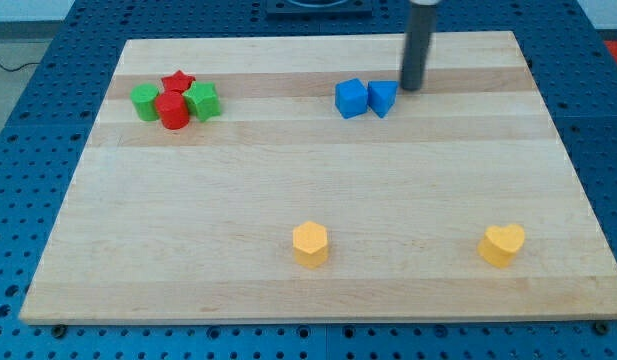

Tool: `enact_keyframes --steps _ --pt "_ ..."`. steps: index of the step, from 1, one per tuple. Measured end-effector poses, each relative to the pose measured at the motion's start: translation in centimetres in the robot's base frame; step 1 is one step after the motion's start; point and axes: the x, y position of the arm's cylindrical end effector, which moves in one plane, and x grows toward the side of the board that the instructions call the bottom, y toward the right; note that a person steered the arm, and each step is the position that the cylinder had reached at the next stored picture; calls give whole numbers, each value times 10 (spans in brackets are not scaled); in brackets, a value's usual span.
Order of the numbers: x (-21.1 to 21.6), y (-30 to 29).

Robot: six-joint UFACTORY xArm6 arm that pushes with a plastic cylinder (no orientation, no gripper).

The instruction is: Drag the yellow heart into the bottom side of the blue triangle

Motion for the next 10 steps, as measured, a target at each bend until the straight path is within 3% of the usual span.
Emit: enact_keyframes --steps 1,2,4,6,7,9,10 --pt "31 82" --pt "103 124" --pt "254 106" --pt "263 9" --pt "225 -29" --pt "153 -30" --pt "187 -30"
